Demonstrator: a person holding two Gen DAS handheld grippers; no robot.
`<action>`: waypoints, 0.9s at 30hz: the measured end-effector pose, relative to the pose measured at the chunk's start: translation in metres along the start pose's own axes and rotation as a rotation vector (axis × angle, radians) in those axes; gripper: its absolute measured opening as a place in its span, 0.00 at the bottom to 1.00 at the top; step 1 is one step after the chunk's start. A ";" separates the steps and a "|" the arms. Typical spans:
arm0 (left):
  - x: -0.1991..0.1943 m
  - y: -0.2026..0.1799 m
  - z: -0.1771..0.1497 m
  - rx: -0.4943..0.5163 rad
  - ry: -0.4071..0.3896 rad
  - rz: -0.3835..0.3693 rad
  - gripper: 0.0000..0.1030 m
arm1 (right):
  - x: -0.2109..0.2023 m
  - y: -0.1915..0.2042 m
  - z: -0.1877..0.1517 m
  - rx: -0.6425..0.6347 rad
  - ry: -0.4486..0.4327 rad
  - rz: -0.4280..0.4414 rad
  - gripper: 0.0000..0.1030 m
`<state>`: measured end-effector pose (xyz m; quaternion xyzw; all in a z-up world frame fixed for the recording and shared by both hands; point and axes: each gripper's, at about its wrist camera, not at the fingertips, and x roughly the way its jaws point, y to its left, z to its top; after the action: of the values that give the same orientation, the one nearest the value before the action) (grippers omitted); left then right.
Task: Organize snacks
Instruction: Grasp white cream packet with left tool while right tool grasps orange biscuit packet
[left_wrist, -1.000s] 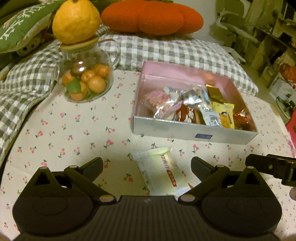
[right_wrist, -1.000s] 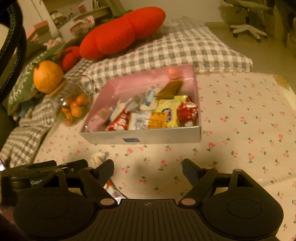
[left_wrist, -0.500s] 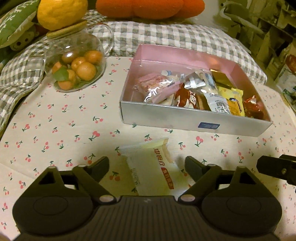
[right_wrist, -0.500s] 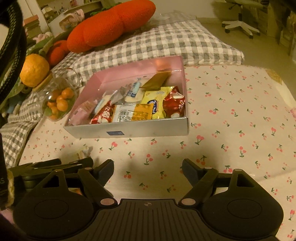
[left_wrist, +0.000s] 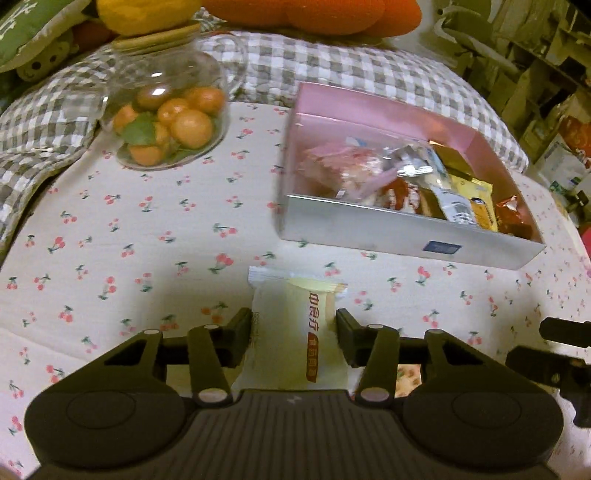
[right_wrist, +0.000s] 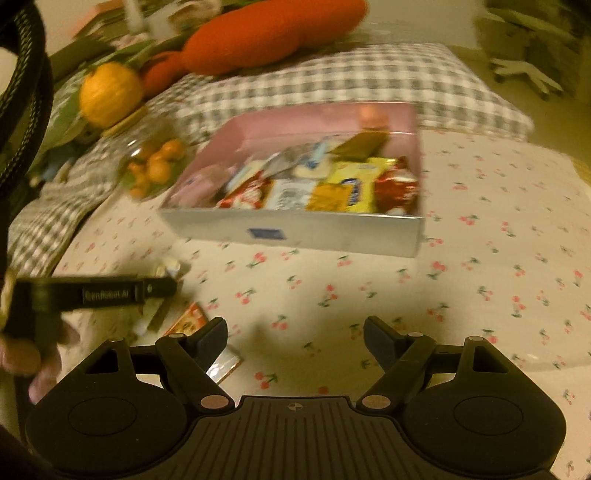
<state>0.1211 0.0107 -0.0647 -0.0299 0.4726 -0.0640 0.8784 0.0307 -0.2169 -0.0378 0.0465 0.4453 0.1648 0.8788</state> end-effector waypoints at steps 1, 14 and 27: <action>-0.001 0.003 -0.001 0.002 0.000 0.000 0.44 | 0.001 0.003 -0.002 -0.022 0.002 0.010 0.81; -0.017 0.032 -0.012 0.074 0.018 0.006 0.44 | 0.016 0.045 -0.021 -0.269 0.049 0.142 0.81; -0.021 0.038 -0.016 0.080 0.051 -0.016 0.44 | 0.038 0.069 -0.022 -0.355 0.037 0.063 0.81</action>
<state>0.0997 0.0512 -0.0601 0.0028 0.4915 -0.0907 0.8661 0.0167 -0.1411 -0.0650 -0.0984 0.4238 0.2690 0.8593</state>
